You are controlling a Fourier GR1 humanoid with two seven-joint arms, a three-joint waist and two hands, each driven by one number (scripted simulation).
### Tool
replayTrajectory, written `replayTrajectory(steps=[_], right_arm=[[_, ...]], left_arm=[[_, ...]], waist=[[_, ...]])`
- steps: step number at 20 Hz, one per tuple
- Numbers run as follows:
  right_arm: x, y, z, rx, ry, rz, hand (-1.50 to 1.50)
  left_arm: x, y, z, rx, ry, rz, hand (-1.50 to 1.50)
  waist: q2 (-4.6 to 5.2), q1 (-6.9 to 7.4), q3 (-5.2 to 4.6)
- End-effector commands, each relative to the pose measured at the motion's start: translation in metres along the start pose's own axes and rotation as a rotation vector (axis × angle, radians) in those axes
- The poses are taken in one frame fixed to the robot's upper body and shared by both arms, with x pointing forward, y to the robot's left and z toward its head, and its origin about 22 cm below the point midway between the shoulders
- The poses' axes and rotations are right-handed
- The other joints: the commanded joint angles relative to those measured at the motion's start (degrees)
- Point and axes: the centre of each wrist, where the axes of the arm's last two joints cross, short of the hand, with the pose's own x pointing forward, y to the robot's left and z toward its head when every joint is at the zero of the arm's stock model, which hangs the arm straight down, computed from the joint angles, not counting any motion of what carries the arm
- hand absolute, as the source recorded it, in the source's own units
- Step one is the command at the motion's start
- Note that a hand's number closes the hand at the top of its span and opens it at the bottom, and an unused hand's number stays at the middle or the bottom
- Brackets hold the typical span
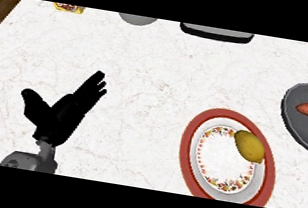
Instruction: Pick the sweet potato from the plate and place it in the pan
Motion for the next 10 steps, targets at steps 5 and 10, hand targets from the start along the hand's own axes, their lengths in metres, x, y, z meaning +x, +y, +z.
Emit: replayTrajectory(steps=[5,10], right_arm=[[-0.058,-0.054,0.024,0.147,-0.03,-0.154,-1.5],[-0.071,-0.111,0.022,0.253,-0.015,-0.176,-1.5]], left_arm=[[-0.005,-0.004,0.0,0.008,0.014,0.002,0.0],[0.003,-0.004,0.003,0.021,0.008,-0.001,0.0]], waist=[[-0.27,-0.65,-0.09],[-0.72,-1.32,-0.26]])
